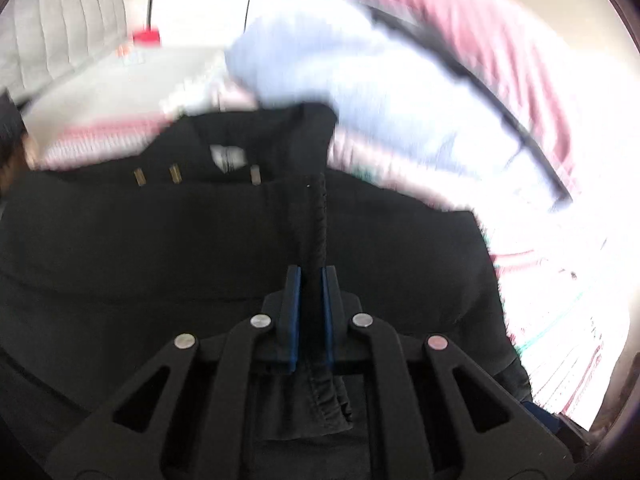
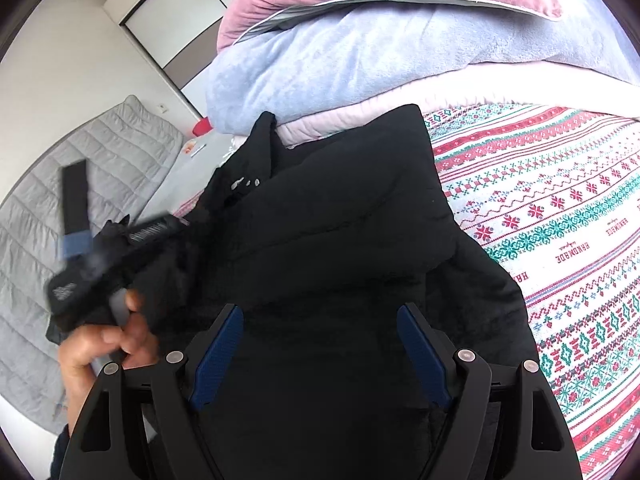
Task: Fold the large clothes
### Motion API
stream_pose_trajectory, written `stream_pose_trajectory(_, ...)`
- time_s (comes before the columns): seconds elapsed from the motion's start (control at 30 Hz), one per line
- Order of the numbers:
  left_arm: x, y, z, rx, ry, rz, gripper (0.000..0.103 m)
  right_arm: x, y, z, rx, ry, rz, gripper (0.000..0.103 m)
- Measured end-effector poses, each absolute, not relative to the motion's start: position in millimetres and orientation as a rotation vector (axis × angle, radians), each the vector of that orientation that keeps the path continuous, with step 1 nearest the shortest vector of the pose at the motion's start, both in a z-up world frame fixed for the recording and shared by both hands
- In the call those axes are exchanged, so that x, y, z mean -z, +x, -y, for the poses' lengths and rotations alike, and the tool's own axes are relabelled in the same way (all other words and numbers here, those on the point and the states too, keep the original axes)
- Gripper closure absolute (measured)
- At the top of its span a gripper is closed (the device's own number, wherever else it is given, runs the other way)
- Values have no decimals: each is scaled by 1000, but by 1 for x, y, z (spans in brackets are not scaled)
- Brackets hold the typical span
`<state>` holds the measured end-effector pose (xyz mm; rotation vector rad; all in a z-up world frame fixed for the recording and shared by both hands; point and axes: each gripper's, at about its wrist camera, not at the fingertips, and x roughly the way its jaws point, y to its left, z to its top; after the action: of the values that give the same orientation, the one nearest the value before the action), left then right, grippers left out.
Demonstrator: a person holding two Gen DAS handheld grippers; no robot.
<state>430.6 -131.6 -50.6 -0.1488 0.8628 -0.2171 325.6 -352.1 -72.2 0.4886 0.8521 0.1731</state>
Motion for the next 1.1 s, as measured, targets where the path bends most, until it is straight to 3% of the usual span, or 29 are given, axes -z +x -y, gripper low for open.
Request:
stream_pose_trajectory(0.07,86,440,134,214,-143,-970,88,76,327,353,-161,489,-866,23)
stream_pose_trajectory(0.2,89,435,121,278,-242,-943,79,80,329,353,-144,481,-882,23)
stream_pose_trajectory(0.27,82,431,119,303,-260,-964,63,82,331,352,-143,472,-886,23)
stream_pose_trajectory(0.37,62,411,116,308,-205,-931,47,82,332,349,-141,449,-893,23)
stream_pose_trajectory(0.73,50,301,-37,81,-173,-961,45,95,334,329,-153,372,-953,23)
stream_pose_trajectory(0.83,51,257,-78,-9,-166,-944,38,99,332,311,-126,272,-973,23)
stream_pose_trajectory(1.1,57,188,-134,-151,-161,-903,34,76,292,275,-80,42,-875,23)
